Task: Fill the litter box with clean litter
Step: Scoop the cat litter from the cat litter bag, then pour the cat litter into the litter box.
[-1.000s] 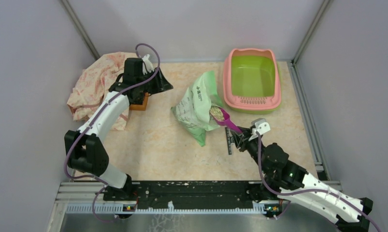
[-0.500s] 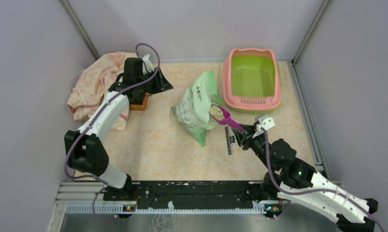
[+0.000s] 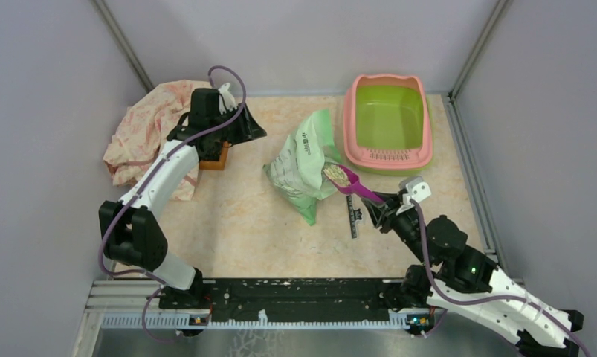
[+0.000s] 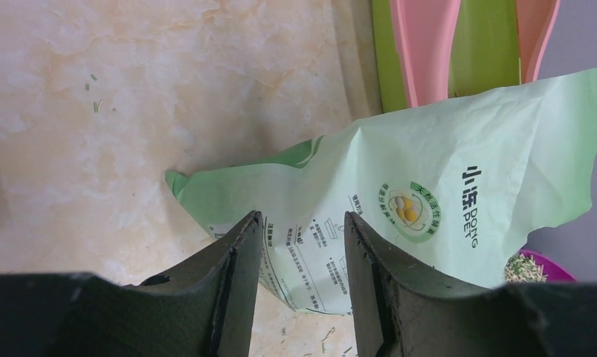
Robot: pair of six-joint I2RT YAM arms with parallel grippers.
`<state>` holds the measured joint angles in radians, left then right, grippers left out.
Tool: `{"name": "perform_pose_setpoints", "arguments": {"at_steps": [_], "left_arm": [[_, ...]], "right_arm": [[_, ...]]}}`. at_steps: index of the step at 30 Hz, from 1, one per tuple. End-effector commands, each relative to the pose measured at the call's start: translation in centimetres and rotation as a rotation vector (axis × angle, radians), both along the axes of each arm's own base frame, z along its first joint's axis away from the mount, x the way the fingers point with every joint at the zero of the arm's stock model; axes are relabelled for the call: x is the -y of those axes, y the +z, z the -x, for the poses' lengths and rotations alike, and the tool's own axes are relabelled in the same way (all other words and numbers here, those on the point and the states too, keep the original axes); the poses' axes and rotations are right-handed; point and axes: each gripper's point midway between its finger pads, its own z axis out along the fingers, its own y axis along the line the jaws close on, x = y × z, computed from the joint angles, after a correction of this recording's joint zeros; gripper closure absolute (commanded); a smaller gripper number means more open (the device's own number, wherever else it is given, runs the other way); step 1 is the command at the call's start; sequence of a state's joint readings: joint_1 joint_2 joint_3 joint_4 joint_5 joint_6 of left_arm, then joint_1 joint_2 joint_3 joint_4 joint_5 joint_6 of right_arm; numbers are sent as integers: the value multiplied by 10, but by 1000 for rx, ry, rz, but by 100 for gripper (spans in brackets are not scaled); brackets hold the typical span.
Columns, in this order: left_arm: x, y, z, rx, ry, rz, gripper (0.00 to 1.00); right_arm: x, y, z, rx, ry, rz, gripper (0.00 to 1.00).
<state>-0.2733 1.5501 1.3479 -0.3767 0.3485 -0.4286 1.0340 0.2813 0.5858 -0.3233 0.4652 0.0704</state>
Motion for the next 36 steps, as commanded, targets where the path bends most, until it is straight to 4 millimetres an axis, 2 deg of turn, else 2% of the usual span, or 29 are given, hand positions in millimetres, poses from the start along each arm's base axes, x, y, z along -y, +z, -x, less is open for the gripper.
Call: {"name": "perform_pose_setpoints", "arguments": {"at_steps": [1,7,21,29,36], "left_arm": [[4,21,-3,53,-20,12,50],[4,20,-3,51,-19,11,49],[4,17,-3,46,-20,11,49],[6,19,-3,51,-26,22,50],[8,18,-2,47,-35,32,49]], "right_arm": [[13,39,7,64,-6,-106,100],[22,50,10,94,-16,-147,100],[29,75,10,177,-32,-212,100],[40,85,-2,223,-132,-199,100],[53,96,-20,260,-283,-175,100]]}}
